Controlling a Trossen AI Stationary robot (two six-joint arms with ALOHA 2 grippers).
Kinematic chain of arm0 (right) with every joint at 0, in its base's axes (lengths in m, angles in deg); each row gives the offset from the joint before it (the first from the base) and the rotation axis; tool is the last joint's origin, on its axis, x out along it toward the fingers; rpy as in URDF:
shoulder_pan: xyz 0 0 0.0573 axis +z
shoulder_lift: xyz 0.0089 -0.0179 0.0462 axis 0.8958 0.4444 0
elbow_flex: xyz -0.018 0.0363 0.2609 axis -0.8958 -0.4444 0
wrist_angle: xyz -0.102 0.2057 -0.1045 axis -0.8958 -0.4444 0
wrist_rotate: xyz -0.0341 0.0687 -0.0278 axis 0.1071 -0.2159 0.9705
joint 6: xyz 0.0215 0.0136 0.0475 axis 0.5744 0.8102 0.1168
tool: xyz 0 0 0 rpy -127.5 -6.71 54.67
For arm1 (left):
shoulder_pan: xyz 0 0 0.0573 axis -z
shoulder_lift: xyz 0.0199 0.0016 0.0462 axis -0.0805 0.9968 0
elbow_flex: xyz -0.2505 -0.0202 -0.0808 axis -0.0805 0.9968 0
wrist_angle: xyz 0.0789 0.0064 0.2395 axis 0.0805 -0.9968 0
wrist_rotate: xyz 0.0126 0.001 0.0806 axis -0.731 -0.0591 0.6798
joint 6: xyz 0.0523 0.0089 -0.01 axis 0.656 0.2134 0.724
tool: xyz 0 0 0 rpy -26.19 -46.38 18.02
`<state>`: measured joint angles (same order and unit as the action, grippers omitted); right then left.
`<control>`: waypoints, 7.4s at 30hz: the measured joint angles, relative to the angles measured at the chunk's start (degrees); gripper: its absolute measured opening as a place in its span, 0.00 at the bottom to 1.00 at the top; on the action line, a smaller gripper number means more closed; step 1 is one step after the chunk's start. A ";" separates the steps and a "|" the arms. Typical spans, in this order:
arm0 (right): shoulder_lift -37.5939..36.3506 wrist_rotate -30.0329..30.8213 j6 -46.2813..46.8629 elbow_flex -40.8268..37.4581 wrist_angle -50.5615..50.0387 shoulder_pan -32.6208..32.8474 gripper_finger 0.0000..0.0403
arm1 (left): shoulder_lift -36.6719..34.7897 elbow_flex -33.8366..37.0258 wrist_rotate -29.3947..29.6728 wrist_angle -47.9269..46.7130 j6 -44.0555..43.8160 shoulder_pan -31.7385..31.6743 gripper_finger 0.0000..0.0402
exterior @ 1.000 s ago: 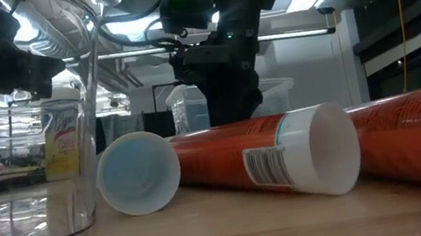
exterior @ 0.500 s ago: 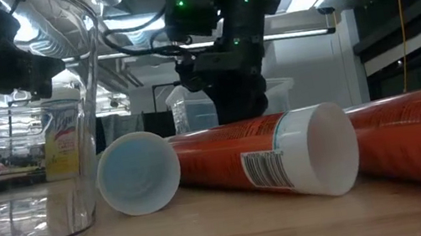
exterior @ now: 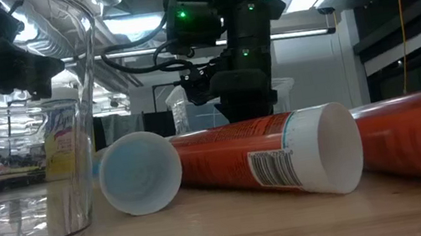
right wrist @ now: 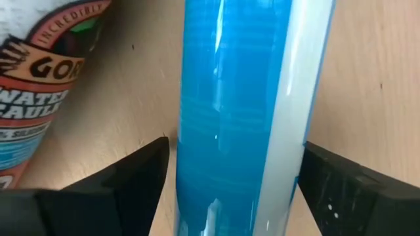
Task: Pick & place silicon tubes, Sealant and Lysol wipes
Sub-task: Put the top blue sealant into the white bin
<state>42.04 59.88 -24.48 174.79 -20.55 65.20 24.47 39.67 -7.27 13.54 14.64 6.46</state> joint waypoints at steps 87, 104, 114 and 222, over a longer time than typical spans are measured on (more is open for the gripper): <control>-31.28 19.53 -14.56 0.13 3.86 -0.81 0.54 | -0.02 0.00 -0.02 0.00 0.00 -0.02 0.02; -33.99 22.55 -22.15 0.06 22.71 -1.14 0.54 | -0.02 0.00 -0.02 0.00 0.00 0.00 0.03; -40.13 9.46 -21.96 -17.68 50.61 -2.08 0.54 | -0.02 0.00 -0.02 0.00 0.01 0.00 0.02; -39.77 2.46 -38.86 -21.39 36.86 -18.35 0.54 | 0.00 -0.02 -0.02 0.00 0.00 -0.02 0.02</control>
<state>2.27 62.34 -63.34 153.40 16.32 46.85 24.47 39.65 -7.29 13.55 14.65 6.44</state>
